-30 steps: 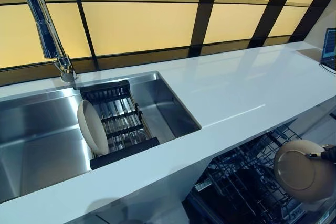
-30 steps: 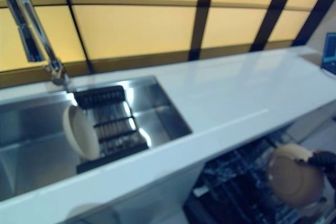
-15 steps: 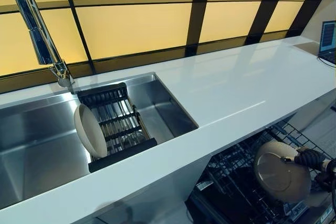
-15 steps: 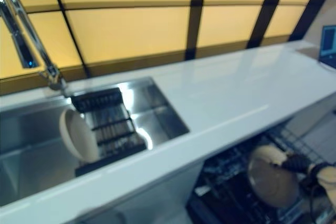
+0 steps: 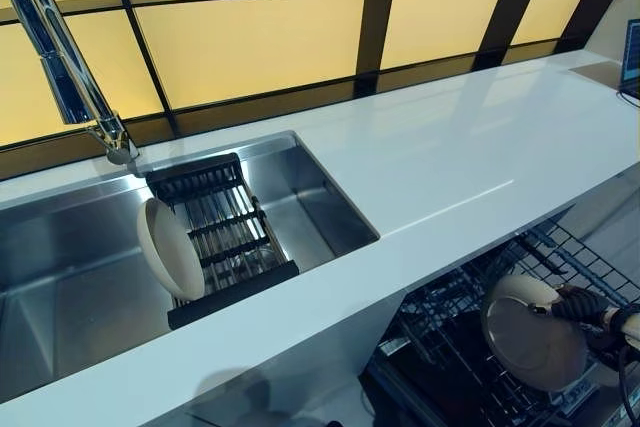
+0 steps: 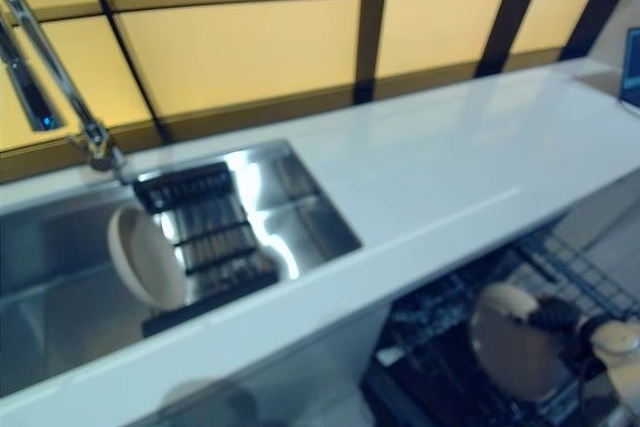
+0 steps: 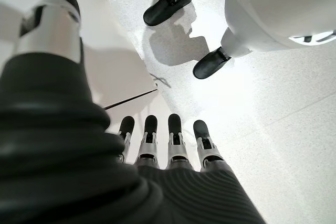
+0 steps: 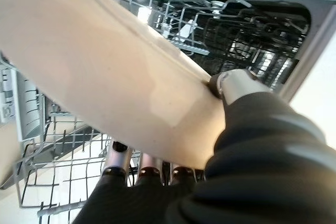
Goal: Take plates into dishwasher
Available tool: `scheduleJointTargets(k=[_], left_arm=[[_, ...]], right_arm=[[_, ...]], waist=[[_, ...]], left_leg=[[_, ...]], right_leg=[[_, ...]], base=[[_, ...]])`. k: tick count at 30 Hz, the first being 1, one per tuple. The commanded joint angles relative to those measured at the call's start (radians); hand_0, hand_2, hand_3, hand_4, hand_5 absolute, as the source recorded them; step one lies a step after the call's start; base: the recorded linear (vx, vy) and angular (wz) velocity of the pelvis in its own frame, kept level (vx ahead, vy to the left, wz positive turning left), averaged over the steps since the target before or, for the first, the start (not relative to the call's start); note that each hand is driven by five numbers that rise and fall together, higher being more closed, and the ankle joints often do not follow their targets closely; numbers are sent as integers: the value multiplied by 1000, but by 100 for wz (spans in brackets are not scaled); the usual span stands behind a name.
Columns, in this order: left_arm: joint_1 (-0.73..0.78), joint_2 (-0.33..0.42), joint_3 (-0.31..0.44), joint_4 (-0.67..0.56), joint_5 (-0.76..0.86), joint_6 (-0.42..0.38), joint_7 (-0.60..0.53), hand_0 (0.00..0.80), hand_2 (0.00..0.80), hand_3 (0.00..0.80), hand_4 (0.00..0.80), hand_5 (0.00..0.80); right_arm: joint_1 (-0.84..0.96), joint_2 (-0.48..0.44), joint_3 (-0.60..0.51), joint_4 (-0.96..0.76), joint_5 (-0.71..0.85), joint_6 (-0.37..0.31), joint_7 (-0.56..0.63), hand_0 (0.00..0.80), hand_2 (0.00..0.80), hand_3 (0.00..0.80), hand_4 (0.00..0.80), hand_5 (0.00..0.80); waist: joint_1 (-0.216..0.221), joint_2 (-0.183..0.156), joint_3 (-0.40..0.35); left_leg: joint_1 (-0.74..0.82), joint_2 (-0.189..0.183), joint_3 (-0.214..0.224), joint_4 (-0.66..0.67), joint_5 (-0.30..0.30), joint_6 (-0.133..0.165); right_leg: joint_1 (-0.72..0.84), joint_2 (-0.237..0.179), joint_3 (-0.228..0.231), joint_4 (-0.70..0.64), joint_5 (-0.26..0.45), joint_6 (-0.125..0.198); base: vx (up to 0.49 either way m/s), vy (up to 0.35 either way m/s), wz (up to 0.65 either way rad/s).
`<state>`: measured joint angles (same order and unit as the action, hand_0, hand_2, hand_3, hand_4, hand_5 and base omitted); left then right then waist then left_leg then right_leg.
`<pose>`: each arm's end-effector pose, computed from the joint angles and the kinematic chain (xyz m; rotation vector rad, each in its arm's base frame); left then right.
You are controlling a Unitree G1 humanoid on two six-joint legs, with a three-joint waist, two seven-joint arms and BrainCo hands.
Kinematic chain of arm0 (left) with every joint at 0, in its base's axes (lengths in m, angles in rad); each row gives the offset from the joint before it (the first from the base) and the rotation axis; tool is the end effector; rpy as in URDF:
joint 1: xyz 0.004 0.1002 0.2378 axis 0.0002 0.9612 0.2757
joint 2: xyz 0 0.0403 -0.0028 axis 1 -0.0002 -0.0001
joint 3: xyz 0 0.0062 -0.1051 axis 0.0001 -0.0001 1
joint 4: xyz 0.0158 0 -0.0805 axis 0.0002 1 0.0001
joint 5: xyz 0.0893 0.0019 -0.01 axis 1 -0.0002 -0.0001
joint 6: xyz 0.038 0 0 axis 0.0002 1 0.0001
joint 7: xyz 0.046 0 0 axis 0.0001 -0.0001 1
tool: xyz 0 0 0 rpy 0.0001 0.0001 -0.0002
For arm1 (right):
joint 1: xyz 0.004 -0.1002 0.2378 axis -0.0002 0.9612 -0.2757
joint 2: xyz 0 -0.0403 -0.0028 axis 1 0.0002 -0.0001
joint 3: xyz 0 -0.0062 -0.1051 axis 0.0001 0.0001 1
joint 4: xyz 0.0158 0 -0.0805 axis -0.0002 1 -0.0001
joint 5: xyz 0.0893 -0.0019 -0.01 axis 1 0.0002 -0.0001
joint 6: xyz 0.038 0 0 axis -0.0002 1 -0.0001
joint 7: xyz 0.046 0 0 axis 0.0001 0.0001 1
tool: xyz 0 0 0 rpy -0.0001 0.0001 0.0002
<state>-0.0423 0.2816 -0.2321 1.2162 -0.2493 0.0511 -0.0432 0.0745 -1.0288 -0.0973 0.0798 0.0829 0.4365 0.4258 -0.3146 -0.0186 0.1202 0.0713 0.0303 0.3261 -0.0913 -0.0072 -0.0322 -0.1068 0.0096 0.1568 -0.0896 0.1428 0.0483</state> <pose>0.0825 0.2306 -0.1026 0.1445 1.2340 0.0822 0.1723 -0.3522 0.1254 -0.7790 0.6731 0.0676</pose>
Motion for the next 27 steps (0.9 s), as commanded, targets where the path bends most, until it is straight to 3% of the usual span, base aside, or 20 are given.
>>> scheduleJointTargets(k=[1,13,27], left_arm=[[-29,39,33,-1,11,-18,13,0,0,0,0,0],[-34,23,-3,-46,-14,-11,28,0,0,0,0,0],[-53,19,-49,-75,7,-5,18,0,0,0,0,0]], right_arm=[[-68,52,28,-50,-76,-35,-39,800,800,800,800,800],[-98,150,140,-10,-261,-80,-151,800,800,800,800,800],[-183,280,325,259,-363,-156,-336,800,800,800,800,800]], waist=[[21,-35,14],[40,-6,42],[82,28,56]], left_leg=[[-4,22,-69,4,-4,3],[-21,16,-91,4,0,2],[-38,1,-127,4,0,3]], right_leg=[[10,-27,1,22,-1,88],[1,-39,-14,21,-3,90],[-2,-63,-51,15,-4,92]], base=[[-38,-2,0],[-21,3,0],[-13,1,5]])
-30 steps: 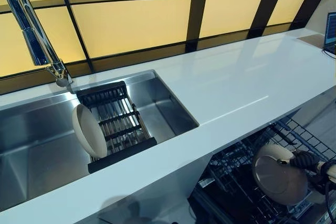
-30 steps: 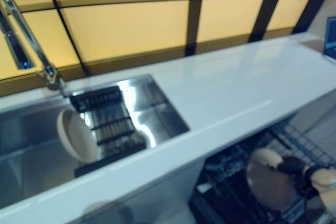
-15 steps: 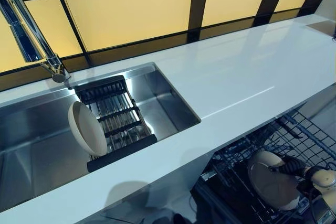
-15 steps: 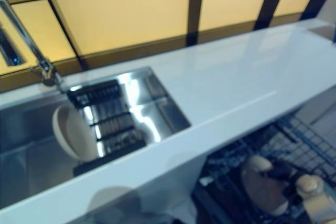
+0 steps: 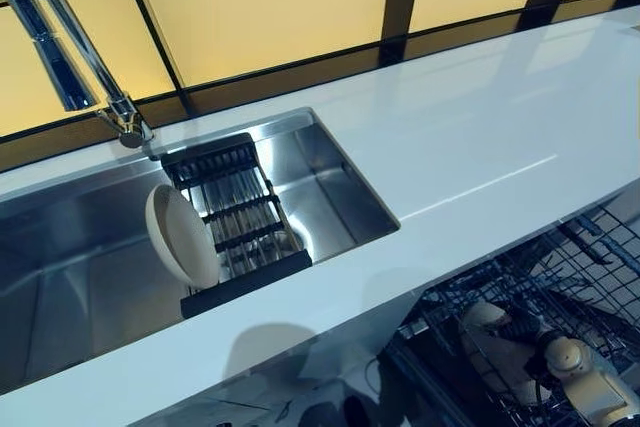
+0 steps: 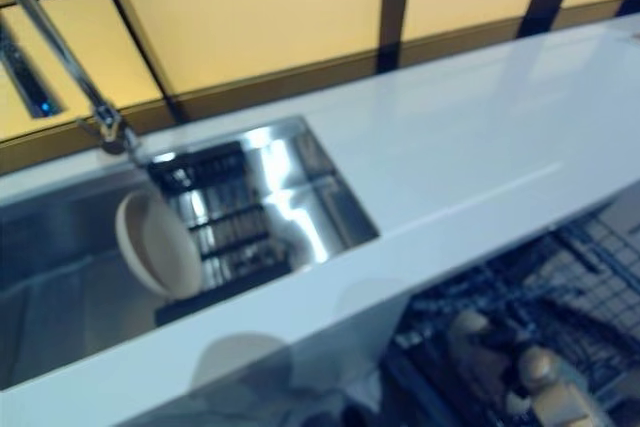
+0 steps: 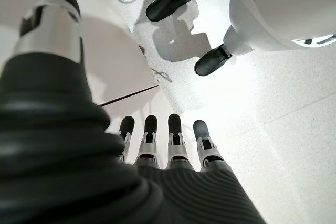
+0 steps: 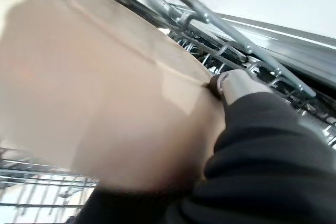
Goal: Take plates into dishwasher
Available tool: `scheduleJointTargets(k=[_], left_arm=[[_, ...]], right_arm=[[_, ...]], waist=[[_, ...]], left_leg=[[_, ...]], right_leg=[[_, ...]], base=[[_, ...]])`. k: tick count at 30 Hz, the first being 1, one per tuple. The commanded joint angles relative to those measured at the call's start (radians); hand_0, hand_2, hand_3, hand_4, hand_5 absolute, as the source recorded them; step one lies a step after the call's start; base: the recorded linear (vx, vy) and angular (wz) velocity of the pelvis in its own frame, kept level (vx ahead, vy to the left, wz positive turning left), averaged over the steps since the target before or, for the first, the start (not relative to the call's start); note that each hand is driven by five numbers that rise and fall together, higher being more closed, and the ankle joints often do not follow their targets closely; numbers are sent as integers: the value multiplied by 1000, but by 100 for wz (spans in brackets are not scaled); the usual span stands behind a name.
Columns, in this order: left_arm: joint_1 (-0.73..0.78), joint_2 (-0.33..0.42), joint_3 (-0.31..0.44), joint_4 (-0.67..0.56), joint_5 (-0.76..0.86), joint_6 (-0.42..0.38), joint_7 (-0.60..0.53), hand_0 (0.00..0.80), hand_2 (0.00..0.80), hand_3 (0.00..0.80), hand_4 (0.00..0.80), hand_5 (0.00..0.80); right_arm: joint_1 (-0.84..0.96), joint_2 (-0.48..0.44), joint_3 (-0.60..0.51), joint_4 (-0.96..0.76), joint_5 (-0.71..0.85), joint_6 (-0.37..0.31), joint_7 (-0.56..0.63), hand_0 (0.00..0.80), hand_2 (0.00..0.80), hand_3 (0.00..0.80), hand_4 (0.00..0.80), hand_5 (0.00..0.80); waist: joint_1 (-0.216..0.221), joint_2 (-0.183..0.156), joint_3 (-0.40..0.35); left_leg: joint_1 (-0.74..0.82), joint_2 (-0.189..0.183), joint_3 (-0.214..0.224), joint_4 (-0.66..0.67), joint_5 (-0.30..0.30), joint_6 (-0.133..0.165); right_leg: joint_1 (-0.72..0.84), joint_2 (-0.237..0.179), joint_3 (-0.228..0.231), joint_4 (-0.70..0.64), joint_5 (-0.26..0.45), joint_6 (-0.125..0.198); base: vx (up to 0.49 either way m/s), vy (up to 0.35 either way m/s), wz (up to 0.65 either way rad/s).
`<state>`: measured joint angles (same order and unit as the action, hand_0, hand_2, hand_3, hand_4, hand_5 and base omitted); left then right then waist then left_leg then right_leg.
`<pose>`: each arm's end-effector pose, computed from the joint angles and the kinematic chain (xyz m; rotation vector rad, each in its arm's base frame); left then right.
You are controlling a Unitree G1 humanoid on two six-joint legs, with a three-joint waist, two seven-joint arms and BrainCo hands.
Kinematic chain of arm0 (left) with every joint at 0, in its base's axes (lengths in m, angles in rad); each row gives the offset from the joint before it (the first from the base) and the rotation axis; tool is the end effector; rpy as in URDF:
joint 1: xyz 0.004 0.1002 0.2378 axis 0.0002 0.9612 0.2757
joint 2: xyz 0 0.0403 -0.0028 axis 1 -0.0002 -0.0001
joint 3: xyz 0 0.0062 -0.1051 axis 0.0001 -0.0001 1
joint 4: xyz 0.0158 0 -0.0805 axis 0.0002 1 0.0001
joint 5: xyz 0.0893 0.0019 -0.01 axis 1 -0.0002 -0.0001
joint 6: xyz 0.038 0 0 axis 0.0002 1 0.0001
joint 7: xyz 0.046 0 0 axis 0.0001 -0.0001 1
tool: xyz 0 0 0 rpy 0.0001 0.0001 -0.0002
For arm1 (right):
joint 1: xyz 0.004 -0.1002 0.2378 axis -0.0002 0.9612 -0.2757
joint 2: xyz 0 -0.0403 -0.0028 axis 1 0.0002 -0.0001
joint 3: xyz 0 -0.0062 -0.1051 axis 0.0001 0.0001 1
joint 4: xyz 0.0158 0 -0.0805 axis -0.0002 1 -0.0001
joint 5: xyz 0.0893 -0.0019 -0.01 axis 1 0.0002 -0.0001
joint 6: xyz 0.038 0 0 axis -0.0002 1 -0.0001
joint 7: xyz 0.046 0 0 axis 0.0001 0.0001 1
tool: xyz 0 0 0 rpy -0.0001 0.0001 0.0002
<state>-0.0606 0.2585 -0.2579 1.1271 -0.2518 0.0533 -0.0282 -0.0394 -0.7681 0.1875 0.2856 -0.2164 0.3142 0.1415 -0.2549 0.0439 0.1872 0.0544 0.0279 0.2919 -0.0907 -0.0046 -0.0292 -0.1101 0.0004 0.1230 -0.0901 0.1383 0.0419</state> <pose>0.1024 0.2156 -0.0990 0.1417 1.1382 0.0289 0.1849 -0.3017 0.0423 -0.9751 0.6561 0.0628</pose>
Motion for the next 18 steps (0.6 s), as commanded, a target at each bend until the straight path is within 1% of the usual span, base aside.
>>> scheduleJointTargets(k=[1,7,14,15,16,17,18], left_arm=[[-36,43,-23,12,13,-6,1,0,0,0,0,0],[-47,44,-26,11,20,-4,-6,0,0,0,0,0],[-59,45,-18,16,28,3,-12,0,0,0,0,0],[-60,43,-18,16,30,3,-12,0,0,0,0,0],[-59,43,-18,16,30,2,-11,0,0,0,0,0],[-59,41,-18,16,31,2,-9,0,0,0,0,0],[-60,40,-14,19,34,2,-8,0,0,0,0,0]], right_arm=[[-77,20,48,69,-65,-34,-54,800,800,800,800,800],[-107,35,78,134,-74,-28,-62,800,800,800,800,800],[-109,39,83,145,-61,-11,-46,800,800,800,800,800],[-109,38,80,142,-62,-4,-48,605,605,605,605,605],[-108,38,79,141,-63,-3,-51,486,486,486,486,486],[-105,39,76,143,-57,-4,-54,0,0,0,0,0],[-102,38,68,138,-58,4,-52,0,0,0,0,0]], waist=[[26,-33,-12],[37,-26,-14],[40,-28,-14],[40,-29,-14],[40,-30,-14],[40,-30,-14],[38,-33,-16]], left_leg=[[-23,3,-95,3,-3,-1],[-31,-1,-105,3,-2,-3],[-38,-4,-115,3,-2,-2],[-38,-4,-117,3,-3,-1],[-38,-4,-117,3,-3,-2],[-38,-3,-117,3,-4,-1],[-38,-3,-118,3,-4,-2]], right_leg=[[1,-55,-19,15,0,99],[-3,-64,-27,12,2,101],[-7,-65,-25,13,2,102],[-8,-65,-24,13,2,101],[-8,-65,-23,13,2,101],[-8,-65,-23,13,2,102],[-7,-63,-19,13,2,102]], base=[[-11,1,7],[-11,3,9],[0,0,0],[0,0,0],[0,0,0],[0,0,0],[0,0,0]])
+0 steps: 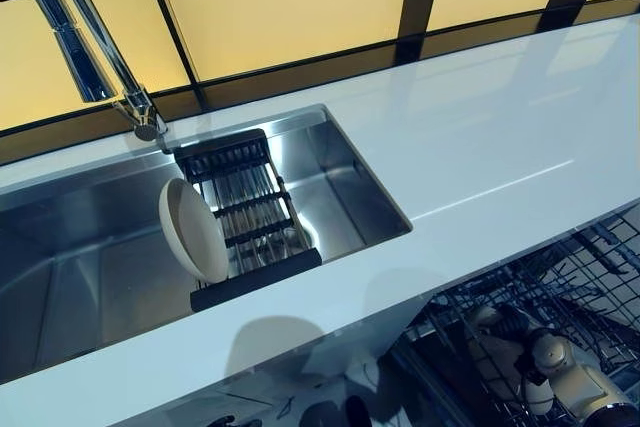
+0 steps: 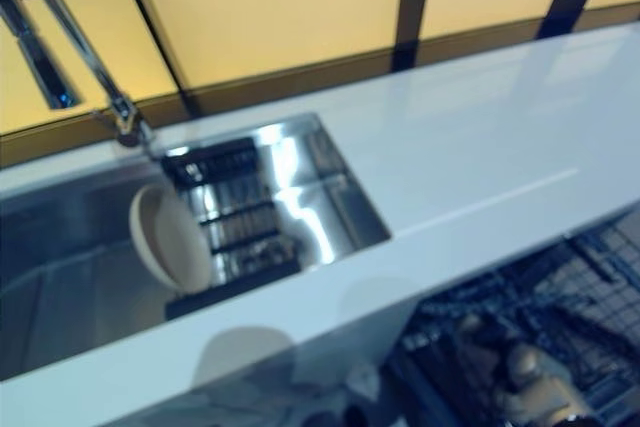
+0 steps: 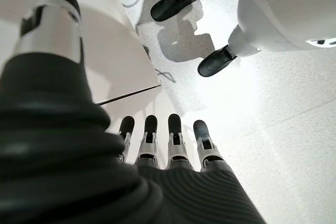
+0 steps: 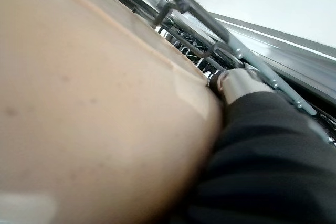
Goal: Take plates into dishwasher
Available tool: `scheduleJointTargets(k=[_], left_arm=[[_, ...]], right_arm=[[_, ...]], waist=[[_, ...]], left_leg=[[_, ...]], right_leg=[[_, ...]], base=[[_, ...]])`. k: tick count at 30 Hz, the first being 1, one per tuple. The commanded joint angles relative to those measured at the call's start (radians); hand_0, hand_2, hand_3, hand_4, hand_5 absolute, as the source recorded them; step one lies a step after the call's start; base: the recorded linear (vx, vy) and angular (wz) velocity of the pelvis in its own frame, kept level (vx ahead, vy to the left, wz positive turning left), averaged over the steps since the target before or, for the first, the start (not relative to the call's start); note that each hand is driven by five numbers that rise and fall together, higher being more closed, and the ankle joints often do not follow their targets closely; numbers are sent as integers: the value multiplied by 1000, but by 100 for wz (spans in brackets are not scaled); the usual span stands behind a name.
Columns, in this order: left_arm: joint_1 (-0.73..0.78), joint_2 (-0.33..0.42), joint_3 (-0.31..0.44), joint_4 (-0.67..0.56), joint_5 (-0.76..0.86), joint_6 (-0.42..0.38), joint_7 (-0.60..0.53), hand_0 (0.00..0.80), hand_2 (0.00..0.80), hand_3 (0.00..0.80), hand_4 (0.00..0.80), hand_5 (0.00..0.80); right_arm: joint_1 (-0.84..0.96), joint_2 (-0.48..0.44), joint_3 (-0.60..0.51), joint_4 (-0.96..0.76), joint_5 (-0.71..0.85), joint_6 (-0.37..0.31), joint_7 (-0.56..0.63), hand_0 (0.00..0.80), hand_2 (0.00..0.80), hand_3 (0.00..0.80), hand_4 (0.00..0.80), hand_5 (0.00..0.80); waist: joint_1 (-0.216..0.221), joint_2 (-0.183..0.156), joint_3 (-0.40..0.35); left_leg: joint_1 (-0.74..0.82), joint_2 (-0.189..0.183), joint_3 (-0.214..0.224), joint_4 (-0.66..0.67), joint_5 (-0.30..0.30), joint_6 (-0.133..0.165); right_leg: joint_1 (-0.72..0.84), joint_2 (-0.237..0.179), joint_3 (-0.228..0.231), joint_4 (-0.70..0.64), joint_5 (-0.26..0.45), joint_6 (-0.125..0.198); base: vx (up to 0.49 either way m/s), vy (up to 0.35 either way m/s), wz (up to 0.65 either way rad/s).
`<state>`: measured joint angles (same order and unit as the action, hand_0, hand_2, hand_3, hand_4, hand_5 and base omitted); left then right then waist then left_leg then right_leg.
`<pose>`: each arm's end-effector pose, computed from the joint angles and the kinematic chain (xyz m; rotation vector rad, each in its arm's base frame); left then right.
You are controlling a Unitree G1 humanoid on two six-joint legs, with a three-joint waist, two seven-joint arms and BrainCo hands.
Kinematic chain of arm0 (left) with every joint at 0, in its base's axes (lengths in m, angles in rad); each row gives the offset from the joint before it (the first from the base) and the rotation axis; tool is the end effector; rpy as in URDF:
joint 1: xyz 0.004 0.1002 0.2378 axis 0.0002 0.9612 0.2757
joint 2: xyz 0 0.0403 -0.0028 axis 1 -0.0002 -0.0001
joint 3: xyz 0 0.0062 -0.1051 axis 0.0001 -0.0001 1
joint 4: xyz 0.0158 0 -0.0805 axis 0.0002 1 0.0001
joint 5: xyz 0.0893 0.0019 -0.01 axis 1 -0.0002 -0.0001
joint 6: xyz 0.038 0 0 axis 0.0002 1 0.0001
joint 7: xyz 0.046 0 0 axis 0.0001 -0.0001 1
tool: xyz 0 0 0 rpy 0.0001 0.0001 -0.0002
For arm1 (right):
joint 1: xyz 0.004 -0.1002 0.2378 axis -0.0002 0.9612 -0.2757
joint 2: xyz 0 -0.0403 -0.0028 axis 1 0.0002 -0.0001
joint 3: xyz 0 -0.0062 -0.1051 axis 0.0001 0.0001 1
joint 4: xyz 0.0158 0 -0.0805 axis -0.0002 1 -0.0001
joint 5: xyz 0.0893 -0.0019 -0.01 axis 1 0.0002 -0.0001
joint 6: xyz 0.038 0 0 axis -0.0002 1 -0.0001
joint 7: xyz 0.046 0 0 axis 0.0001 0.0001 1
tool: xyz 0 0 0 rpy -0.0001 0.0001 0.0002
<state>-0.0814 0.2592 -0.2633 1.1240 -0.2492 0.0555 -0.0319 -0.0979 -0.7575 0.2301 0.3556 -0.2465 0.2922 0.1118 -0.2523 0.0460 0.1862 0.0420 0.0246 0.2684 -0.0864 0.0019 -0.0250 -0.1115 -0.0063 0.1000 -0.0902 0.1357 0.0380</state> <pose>0.1101 0.2147 -0.0968 0.1482 1.1184 0.0157 0.1942 -0.2991 0.0393 -1.0206 0.6422 0.0575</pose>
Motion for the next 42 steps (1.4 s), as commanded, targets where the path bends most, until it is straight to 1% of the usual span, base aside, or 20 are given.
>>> scheduleJointTargets(k=[1,7,11,13,16,22,27,29,33,39,42], left_arm=[[-40,39,-8,22,32,1,-4,0,0,0,0,0],[-49,38,2,29,30,2,2,0,0,0,0,0],[-47,39,12,33,31,3,6,0,0,0,0,0],[-42,41,20,36,40,4,3,0,0,0,0,0],[-38,42,31,38,51,8,2,0,0,0,0,0],[-32,49,55,42,55,11,5,0,0,0,0,0],[-18,58,70,45,48,14,14,0,0,0,0,0],[-16,62,74,47,47,17,16,0,0,0,0,0],[-5,75,87,65,52,12,9,0,0,0,0,0],[6,83,85,72,54,14,14,0,0,0,0,0],[13,90,88,75,59,13,9,0,0,0,0,0]], right_arm=[[-40,25,21,65,-21,32,-17,0,0,0,0,0],[-21,5,-14,29,-16,52,-10,0,0,0,0,0],[2,-19,-47,-9,-21,67,28,0,0,0,0,0],[19,-37,-72,-30,-23,78,72,0,0,0,0,0],[43,-55,-100,-59,-21,92,102,0,0,0,0,0],[97,-127,-199,-140,7,109,145,0,0,0,0,0],[159,-214,-331,-207,70,113,181,0,0,0,0,0],[169,-240,-365,-207,99,113,193,0,0,0,0,0],[181,-307,-431,-172,217,117,210,0,0,0,0,0],[153,-378,-472,-74,327,106,211,0,0,0,0,0],[142,-405,-492,-38,362,83,219,0,0,0,0,0]], waist=[[34,-36,-16],[22,-47,-17],[13,-56,-21],[8,-61,-25],[2,-67,-30],[-21,-87,-33],[-44,-108,-41],[-49,-115,-44],[-56,-133,-60],[-52,-155,-76],[-45,-163,-84]], left_leg=[[-25,1,-94,-1,-10,-6],[-23,3,-88,-1,-11,-4],[-19,8,-80,-1,-13,-4],[-16,11,-77,-1,-14,-4],[-12,14,-71,-1,-15,-5],[-3,20,-52,-1,-16,-6],[9,25,-31,-1,-20,-4],[11,27,-27,-1,-21,-3],[18,31,-17,-1,-24,0],[22,34,-14,-1,-25,1],[25,35,-15,-1,-25,3]], right_leg=[[-6,-56,5,13,5,106],[-8,-48,21,15,7,106],[-7,-41,31,14,7,106],[-5,-38,37,14,6,106],[-2,-35,43,13,7,106],[-1,-26,62,15,11,107],[3,-13,80,16,16,109],[5,-10,84,16,16,110],[9,-2,92,16,19,110],[16,7,94,15,20,109],[22,8,92,15,19,108]], base=[[0,0,0],[0,0,0],[0,0,0],[0,0,0],[0,0,0],[6,-2,-2],[20,-8,-10],[24,-13,-14],[33,-21,-11],[17,-18,-3],[0,0,0]])
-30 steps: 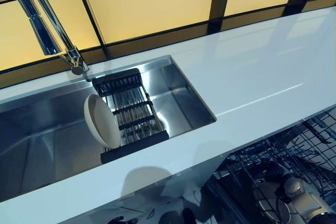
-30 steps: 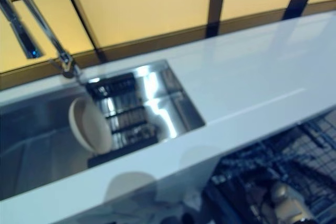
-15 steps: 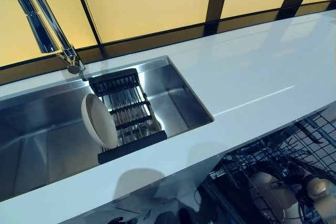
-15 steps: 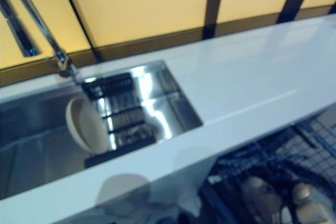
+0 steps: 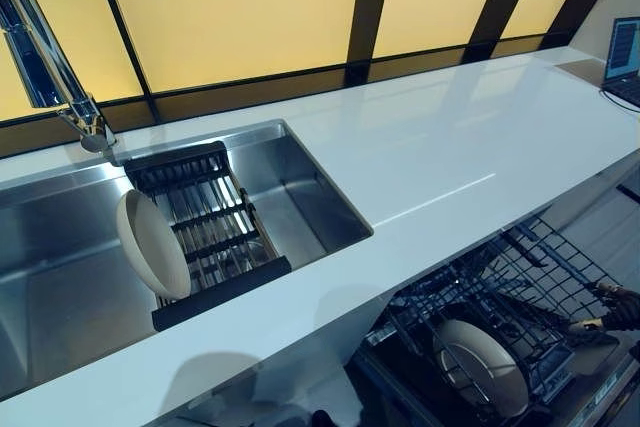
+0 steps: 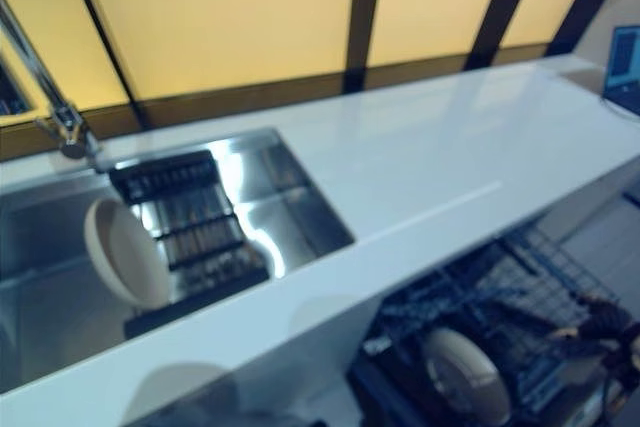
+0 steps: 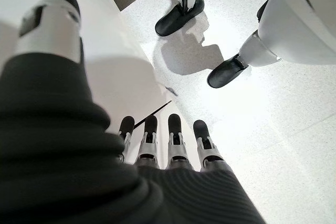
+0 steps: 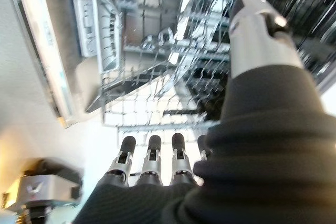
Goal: Take plates into dishwasher
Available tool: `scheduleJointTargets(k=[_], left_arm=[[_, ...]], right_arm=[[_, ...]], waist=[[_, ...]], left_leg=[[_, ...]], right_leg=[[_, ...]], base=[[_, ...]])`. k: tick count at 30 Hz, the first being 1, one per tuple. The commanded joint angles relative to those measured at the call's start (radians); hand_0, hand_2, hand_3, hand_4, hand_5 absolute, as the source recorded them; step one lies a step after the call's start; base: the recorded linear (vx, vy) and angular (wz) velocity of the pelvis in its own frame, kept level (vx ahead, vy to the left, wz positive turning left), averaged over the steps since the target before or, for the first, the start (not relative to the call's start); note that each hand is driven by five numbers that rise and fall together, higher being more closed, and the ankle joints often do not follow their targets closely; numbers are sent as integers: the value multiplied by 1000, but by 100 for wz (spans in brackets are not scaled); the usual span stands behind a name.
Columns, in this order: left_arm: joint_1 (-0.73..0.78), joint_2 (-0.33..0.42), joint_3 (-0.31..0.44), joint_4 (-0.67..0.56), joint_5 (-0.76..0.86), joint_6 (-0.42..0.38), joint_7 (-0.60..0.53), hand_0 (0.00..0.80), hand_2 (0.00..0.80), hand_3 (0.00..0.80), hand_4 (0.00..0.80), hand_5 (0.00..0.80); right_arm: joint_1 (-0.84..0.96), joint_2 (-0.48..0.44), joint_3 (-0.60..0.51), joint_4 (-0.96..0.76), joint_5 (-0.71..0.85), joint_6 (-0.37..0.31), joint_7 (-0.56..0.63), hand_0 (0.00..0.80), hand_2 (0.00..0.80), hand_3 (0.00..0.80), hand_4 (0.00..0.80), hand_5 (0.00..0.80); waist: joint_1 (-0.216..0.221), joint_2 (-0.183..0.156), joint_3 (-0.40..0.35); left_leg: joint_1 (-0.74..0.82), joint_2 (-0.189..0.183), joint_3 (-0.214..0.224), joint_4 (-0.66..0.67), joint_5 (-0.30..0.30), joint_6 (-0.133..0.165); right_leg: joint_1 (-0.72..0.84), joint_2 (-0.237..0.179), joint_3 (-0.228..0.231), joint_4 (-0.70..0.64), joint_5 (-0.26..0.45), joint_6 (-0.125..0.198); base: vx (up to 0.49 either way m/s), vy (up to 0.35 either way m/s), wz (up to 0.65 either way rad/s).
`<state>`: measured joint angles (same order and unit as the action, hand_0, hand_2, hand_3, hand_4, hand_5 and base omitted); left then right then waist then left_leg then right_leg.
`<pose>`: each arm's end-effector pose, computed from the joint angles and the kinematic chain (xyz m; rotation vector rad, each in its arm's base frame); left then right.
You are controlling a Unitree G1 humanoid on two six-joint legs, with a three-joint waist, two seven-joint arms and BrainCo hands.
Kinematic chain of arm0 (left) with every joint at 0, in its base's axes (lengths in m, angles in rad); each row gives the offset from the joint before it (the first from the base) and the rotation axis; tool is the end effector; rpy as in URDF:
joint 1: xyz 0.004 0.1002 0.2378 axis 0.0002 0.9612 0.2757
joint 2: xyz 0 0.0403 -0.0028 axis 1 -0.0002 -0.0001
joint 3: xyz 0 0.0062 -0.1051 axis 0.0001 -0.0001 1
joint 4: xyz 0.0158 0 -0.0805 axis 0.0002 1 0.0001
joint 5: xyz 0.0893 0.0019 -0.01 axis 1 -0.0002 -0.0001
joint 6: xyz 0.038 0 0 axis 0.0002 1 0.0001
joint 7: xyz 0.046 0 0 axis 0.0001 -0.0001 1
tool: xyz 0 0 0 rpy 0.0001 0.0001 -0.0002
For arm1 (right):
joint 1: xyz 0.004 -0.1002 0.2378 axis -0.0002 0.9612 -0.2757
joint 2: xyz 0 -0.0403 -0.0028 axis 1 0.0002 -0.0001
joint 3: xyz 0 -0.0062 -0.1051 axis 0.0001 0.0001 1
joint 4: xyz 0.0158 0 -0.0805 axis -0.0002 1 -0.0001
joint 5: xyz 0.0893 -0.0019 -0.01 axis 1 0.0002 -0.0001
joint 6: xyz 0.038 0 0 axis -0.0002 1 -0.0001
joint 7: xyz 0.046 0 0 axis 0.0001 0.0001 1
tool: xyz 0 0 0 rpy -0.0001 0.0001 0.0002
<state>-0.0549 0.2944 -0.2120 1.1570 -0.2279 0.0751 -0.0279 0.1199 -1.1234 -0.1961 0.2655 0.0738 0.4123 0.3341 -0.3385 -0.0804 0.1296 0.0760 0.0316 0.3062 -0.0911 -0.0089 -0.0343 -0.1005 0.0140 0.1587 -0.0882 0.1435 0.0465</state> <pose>0.0956 0.2330 -0.0975 0.1669 1.1858 0.0902 0.1528 -0.3952 0.1416 -0.8405 0.7501 -0.2102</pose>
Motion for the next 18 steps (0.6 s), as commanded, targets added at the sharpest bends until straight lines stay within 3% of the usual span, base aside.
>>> scheduleJointTargets(k=[1,12,18], left_arm=[[-14,56,35,46,38,-6,4,0,0,0,0,0],[-5,51,16,57,32,-24,5,0,0,0,0,0],[-13,59,-9,65,24,-27,0,0,0,0,0,0]], right_arm=[[-88,-52,-65,60,51,-46,-6,0,0,0,0,0],[-254,-145,-6,107,89,-30,-84,0,0,0,0,0],[-434,-207,84,169,145,-23,-130,0,0,0,0,0]], waist=[[45,-38,-30],[87,-45,-46],[120,-53,-50]], left_leg=[[-8,27,-55,4,-13,12],[-9,16,-90,4,-11,15],[-10,7,-116,4,-10,17]], right_leg=[[12,-11,33,13,11,99],[30,-14,18,10,5,94],[40,-20,2,9,3,93]], base=[[0,0,0],[3,4,1],[8,3,3]])
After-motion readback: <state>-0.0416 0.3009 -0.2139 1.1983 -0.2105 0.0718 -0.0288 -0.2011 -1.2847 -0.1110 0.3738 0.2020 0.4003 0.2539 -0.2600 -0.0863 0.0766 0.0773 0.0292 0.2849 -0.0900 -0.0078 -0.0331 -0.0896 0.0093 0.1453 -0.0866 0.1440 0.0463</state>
